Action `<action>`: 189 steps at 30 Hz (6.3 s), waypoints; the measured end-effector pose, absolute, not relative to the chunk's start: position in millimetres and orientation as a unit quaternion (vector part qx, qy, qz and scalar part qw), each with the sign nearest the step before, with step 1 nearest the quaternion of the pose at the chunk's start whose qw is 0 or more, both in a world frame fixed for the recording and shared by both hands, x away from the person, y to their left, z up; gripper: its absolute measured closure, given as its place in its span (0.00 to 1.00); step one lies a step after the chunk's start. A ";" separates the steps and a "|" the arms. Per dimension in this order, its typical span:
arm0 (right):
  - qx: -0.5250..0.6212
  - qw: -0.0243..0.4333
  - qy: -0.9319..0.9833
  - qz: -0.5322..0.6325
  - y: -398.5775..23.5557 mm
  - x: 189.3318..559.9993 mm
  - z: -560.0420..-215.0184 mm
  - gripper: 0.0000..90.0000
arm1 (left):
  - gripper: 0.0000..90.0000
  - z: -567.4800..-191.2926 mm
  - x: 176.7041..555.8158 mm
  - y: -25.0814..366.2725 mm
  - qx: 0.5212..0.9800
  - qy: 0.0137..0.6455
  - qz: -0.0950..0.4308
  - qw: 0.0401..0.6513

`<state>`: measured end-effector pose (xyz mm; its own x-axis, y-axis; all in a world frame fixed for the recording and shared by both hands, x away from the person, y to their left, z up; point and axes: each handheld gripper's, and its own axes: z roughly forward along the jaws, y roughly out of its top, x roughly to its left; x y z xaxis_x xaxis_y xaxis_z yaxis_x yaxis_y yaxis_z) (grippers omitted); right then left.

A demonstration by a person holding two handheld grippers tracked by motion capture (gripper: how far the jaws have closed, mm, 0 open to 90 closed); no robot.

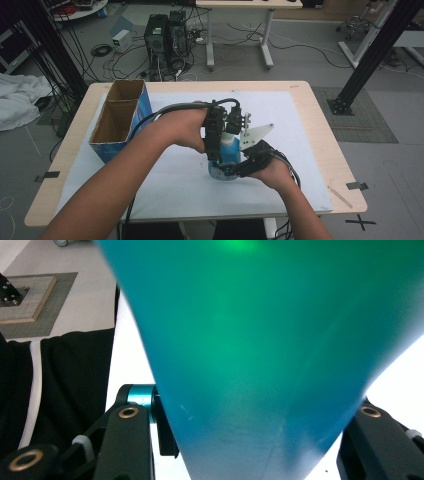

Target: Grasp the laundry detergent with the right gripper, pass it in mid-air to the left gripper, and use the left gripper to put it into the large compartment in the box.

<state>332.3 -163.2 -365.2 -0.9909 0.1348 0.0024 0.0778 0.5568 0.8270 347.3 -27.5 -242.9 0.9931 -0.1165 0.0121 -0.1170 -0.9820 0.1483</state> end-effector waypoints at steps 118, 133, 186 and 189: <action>0.101 0.009 0.860 0.500 -182.0 330.5 -343.6 0.14 | 0.43 -213.5 348.4 -5.7 0.998 -0.014 0.001 0.061; 0.117 0.006 0.851 0.511 -185.0 333.8 -339.0 0.14 | 0.43 -197.4 357.8 28.4 0.996 0.017 0.008 0.082; 0.115 0.005 0.949 0.294 -173.0 345.2 -318.9 0.14 | 0.43 -102.0 390.4 205.9 0.957 0.278 0.034 0.079; 0.113 0.005 0.950 0.291 -171.2 345.7 -319.9 0.14 | 0.43 -102.9 393.7 214.2 0.948 0.306 0.033 0.082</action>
